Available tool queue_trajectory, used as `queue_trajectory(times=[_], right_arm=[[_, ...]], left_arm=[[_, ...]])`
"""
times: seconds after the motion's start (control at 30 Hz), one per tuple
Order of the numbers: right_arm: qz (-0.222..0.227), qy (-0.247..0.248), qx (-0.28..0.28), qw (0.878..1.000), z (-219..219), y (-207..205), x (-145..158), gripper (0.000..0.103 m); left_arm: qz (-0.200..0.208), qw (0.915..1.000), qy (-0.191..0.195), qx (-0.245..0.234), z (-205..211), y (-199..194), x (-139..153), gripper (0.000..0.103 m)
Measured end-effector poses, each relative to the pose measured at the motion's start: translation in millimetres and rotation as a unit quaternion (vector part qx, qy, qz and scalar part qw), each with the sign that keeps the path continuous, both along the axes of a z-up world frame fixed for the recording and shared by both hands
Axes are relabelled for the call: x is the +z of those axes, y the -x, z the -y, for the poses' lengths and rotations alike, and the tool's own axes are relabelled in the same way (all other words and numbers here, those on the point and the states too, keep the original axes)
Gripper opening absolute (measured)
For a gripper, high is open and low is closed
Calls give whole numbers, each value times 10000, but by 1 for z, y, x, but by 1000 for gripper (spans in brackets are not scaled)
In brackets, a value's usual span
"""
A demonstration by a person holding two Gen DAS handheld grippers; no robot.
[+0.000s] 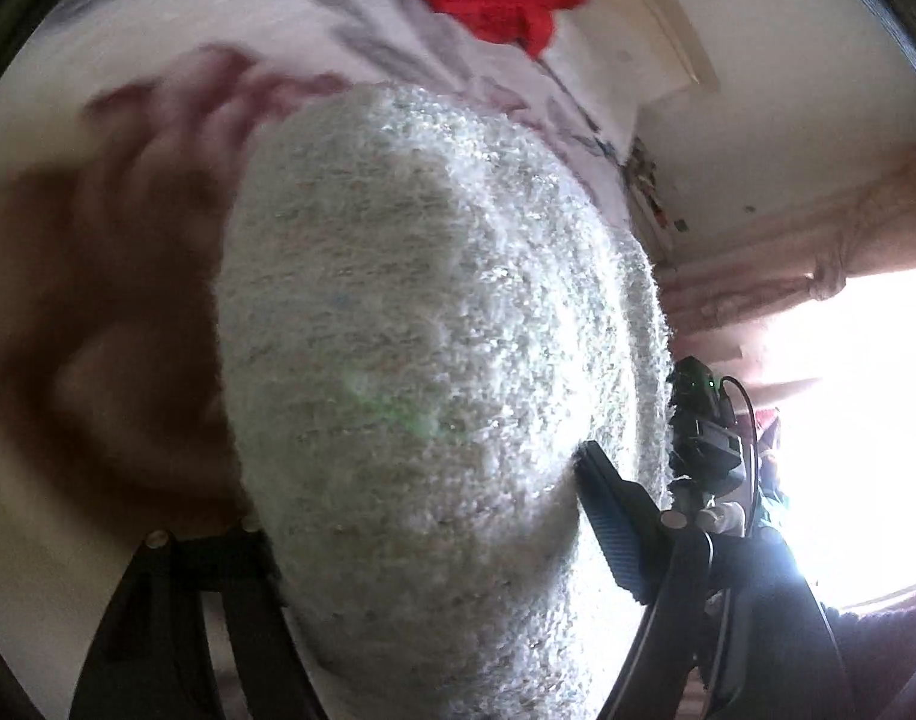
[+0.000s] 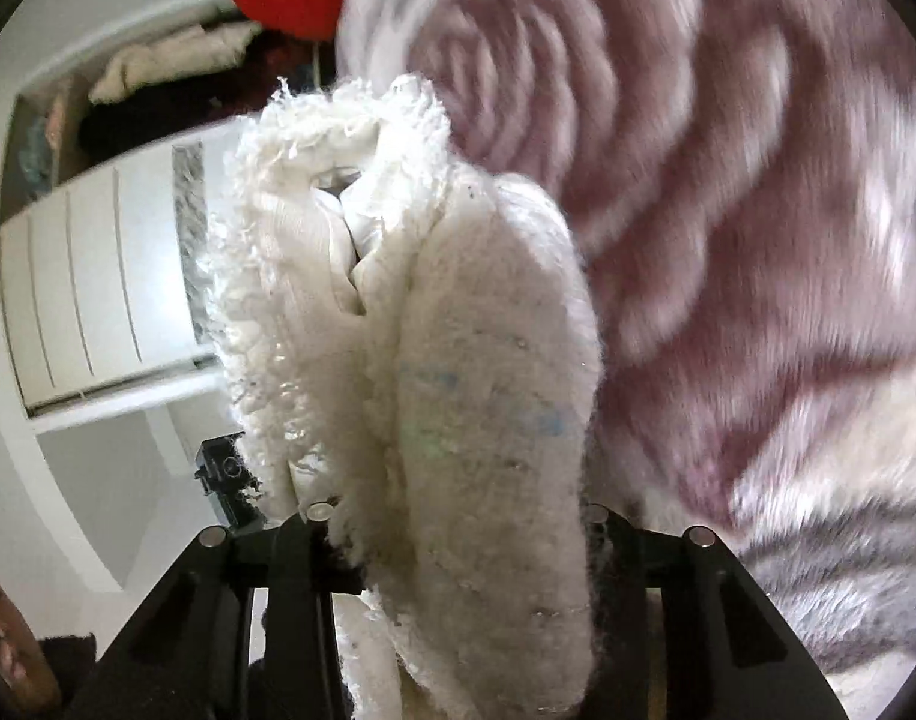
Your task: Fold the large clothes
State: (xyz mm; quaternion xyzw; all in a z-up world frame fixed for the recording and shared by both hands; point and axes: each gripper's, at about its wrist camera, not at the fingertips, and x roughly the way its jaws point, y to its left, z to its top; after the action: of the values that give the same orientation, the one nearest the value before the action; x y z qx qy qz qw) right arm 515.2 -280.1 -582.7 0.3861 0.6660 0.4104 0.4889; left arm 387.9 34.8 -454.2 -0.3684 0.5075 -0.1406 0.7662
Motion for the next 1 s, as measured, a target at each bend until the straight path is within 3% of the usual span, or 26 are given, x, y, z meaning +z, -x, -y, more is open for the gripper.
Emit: queue_trajectory(times=[0.2,0.4,0.47,0.6,0.7,0.77,0.8,0.87,0.9,0.97,1.0], right_arm=[[337,157,-904,9952,30,-85,20,42],[325,534,-1702,9834,71,-170,-8,42],[240,723,-1786,9810,84,-183,-23,42],[135,929,-1618,9824,88,-183,-43,42],[27,1039,-1673,9804,102,-177,-39,52],[90,1593,-1608,9740,104,-168,-24,63],[217,1888,-1556,9694,112,-163,-15,71],[683,2994,-1406,9412,107,-151,14,89],[968,3691,-1295,9152,103,-140,34,97],[1267,4494,-1157,8767,91,-126,59,97],[1445,4915,-1087,8519,87,-116,73,100]], left_arm=[[171,9963,54,-842,9,-148,-14,74],[-57,9867,-64,-1621,43,-273,-71,74],[-200,9823,-251,-1847,54,-280,-91,76],[-226,9829,-104,-1822,53,-272,-93,81],[-422,9870,-391,-1498,51,-270,-81,81],[-531,9878,-675,-1296,49,-261,-72,81],[-472,9866,-1081,-1131,50,-255,-57,81],[-293,9786,-1834,-890,50,-244,-38,80],[-167,9706,-2253,-825,53,-235,-26,79],[77,9540,-2923,-657,61,-214,-3,82],[149,9474,-3139,-607,68,-204,6,89]])
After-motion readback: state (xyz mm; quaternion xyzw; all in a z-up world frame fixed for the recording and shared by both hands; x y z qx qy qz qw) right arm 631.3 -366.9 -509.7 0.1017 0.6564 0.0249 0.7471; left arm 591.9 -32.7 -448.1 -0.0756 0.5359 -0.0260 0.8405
